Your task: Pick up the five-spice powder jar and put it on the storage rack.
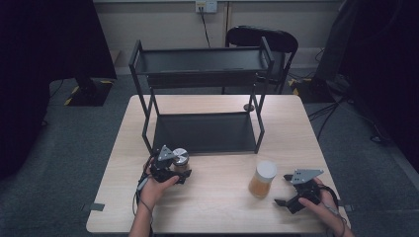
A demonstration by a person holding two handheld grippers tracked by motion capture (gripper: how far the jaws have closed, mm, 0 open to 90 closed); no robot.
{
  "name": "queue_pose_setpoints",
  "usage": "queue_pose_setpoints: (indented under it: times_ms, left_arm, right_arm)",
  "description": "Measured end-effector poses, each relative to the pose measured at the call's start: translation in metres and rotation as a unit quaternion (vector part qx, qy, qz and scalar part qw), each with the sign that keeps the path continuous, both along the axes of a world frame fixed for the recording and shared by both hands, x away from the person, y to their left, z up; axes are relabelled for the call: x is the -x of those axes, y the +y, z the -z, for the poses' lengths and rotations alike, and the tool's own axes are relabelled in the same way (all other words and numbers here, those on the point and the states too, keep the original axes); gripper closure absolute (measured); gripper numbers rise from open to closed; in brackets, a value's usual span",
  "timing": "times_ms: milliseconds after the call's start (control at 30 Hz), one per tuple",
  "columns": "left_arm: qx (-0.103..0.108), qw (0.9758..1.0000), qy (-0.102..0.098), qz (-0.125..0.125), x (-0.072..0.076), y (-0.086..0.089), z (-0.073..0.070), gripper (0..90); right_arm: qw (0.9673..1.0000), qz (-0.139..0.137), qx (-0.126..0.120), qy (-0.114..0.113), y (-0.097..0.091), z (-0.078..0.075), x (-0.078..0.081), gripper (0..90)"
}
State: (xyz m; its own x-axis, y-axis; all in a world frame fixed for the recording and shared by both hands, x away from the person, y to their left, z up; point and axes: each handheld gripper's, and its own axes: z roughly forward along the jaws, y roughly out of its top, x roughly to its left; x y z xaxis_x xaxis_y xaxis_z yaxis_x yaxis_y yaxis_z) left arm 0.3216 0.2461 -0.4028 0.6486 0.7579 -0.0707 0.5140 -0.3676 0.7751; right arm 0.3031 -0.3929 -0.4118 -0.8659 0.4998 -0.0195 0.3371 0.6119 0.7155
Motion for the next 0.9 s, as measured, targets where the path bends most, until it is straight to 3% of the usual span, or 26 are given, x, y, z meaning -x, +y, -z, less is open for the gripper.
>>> queue_pose_setpoints:
  times_ms: [400, 633, 733, 900]
  left_arm:
    - [0.018, 0.9998, -0.01, -0.004, 0.0, 0.0, 0.009, 27.2]
    - [0.005, 0.9997, -0.022, -0.01, 0.006, -0.005, 0.008, 29.8]
    - [-0.013, 0.9994, -0.032, -0.007, 0.01, -0.012, 0.006, 30.4]
    - [-0.008, 0.9995, -0.03, 0.0, 0.011, -0.015, 0.001, 30.7]
  right_arm:
    - [1.0, 0.0, 0.0, 0.0, 0.0, 0.0, 0.0, 0.0]
    - [1.0, 0.0, 0.0, 0.0, 0.0, 0.0, 0.0, 0.0]
    - [1.0, 0.0, 0.0, 0.0, 0.0, 0.0, 0.0, 0.0]
    - [1.0, 0.0, 0.0, 0.0, 0.0, 0.0, 0.0, 0.0]
